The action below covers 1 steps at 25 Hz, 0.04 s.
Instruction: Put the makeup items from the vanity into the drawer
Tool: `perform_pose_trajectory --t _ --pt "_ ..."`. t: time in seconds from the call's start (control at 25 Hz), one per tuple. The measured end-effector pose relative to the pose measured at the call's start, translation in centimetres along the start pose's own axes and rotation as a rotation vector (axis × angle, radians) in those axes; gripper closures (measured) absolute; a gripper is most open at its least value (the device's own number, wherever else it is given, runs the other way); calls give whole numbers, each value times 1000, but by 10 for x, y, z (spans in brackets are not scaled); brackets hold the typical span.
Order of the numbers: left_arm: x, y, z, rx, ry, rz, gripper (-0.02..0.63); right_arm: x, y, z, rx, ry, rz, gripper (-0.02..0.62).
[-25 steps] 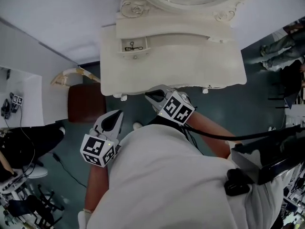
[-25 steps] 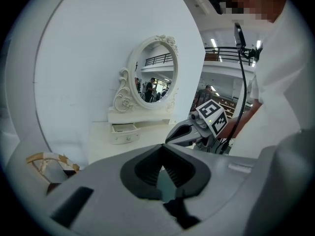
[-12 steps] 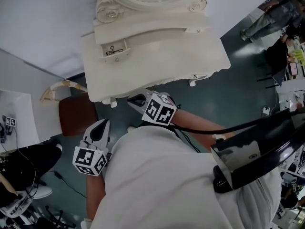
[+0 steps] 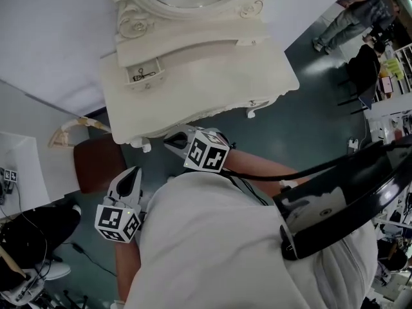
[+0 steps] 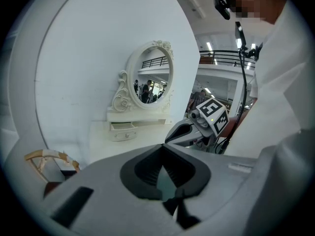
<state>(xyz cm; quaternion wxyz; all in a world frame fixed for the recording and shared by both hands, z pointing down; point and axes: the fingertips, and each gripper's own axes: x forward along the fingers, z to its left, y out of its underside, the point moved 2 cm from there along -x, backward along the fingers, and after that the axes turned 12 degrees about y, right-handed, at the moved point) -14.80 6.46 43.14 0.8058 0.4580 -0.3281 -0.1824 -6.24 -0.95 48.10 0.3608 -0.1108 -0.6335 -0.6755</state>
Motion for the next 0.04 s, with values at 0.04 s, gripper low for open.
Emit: perform_pose_trajectory --t 0.04 --pt "-2 2 -1 -1 -3 -1 603 0 0 3 -1 -3 -1 595"
